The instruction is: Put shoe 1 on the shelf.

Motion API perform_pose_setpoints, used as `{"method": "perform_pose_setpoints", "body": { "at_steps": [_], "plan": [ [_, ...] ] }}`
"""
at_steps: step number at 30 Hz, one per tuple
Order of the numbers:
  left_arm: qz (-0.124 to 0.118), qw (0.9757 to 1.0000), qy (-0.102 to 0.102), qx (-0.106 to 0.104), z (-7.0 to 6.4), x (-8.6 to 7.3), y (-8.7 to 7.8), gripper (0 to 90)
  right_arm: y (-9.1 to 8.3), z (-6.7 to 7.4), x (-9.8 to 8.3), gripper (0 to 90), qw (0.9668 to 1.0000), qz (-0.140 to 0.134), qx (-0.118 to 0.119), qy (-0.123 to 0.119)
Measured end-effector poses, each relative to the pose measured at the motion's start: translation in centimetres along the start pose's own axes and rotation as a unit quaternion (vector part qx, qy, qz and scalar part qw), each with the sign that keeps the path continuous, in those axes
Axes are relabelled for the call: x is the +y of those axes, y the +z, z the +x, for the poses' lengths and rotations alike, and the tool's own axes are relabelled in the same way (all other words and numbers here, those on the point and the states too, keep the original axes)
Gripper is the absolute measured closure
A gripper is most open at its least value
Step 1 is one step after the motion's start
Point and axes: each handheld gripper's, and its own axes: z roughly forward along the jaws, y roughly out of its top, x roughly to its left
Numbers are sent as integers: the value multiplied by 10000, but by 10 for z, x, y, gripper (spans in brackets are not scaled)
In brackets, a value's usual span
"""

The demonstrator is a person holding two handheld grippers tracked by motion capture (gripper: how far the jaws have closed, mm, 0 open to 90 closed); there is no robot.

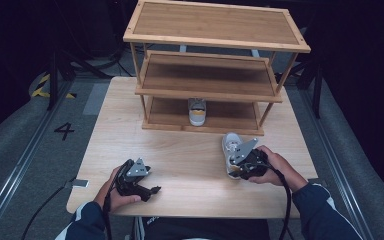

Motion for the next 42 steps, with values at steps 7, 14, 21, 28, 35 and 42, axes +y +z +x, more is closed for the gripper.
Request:
{"method": "perform_pose_setpoints", "body": {
  "at_steps": [7, 14, 21, 28, 35, 42],
  "plan": [
    [-4, 10000, -1, -44, 1, 0, 1, 180, 2, -23, 10, 718, 10000, -13, -64, -3],
    [2, 10000, -3, -47, 1, 0, 1, 180, 4, -45, 19, 718, 9998, 12, -177, -11],
    [1, 10000, 6, -55, 1, 0, 1, 180, 12, -66, 30, 718, 9995, 71, -297, -49],
    [3, 10000, 9, -56, 1, 0, 1, 180, 21, -86, 44, 718, 9995, 75, -302, -84],
    [3, 10000, 25, -56, 1, 0, 0, 180, 34, -106, 57, 718, 9993, 198, -320, -19],
    [-3, 10000, 19, -31, 0, -1, -1, 182, 47, -123, 68, 718, 9996, 195, -214, -31]
  ]
}}
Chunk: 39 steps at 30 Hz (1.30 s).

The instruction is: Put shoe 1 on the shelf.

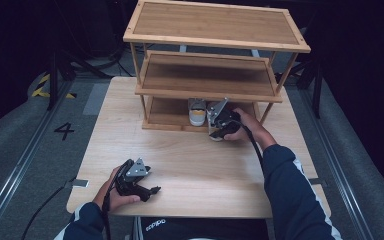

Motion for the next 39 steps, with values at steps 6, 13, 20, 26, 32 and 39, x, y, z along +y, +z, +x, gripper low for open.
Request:
{"method": "perform_pose_setpoints", "body": {
  "at_steps": [6, 13, 20, 26, 32, 39],
  "plan": [
    [4, 10000, 3, -3, 0, 0, 0, 183, 7, -9, 4, 715, 10000, -3, 11, 63],
    [1, 10000, 6, -7, 0, 0, 0, 183, 7, -14, 2, 690, 9997, -164, 116, 106],
    [1, 10000, 10, -9, 0, 0, 0, 183, 2, -11, 0, 579, 9989, -206, -340, 230],
    [0, 10000, 9, -9, 0, 0, 0, 183, -15, -4, -7, 502, 9926, -604, -893, 565],
    [9, 10000, 19, -2, 0, 0, 0, 183, -35, 8, -25, 452, 9799, -1229, -1093, 1126],
    [5, 10000, 15, -5, 0, 0, 0, 183, -28, 20, -44, 404, 9695, -1340, -1382, 1520]
  ]
}}
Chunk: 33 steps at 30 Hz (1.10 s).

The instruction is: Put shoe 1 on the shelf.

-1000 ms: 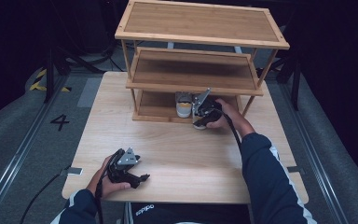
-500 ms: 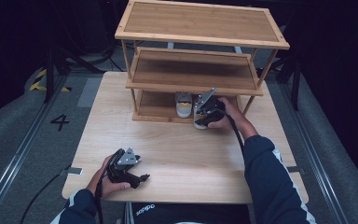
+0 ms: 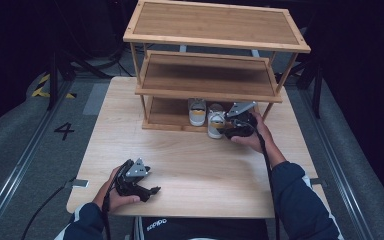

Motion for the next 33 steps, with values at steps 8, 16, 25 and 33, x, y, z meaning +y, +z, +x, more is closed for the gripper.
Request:
{"method": "perform_pose_setpoints", "body": {
  "at_steps": [8, 16, 25, 33],
  "plan": [
    [2, 10000, 2, 5, 0, 0, 0, 183, 23, 3, -21, 308, 9983, 92, -10, 574],
    [10, 10000, 7, -1, 0, 0, 0, 183, 34, -4, -26, 279, 9962, 77, 169, 855],
    [5, 10000, 10, -1, 0, 0, 0, 183, 39, -14, -22, 407, 9954, -51, -197, 935],
    [-2, 10000, 0, 0, 0, 0, 0, 184, 50, -15, -17, 407, 9946, -96, -411, 944]
  ]
}}
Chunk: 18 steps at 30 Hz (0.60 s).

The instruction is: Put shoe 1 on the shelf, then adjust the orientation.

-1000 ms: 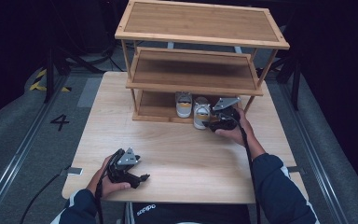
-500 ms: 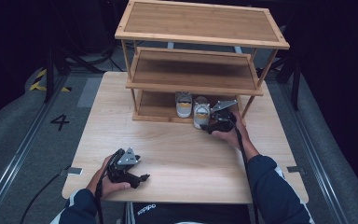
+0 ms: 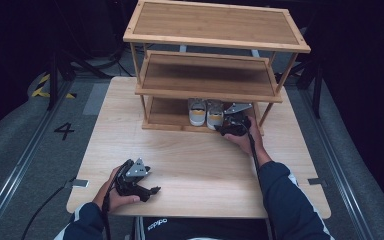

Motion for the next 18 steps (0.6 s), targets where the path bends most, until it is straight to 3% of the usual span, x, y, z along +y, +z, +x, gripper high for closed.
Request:
{"method": "perform_pose_setpoints", "body": {
  "at_steps": [6, 18],
  "plan": [
    [-8, 10000, -44, 6, -2, -1, -1, 186, 5, 1, 4, 407, 9999, 51, -149, 59],
    [-3, 10000, 7, -26, 0, 0, 0, 182, -12, 5, 9, 373, 9993, 152, -163, -288]
  ]
}}
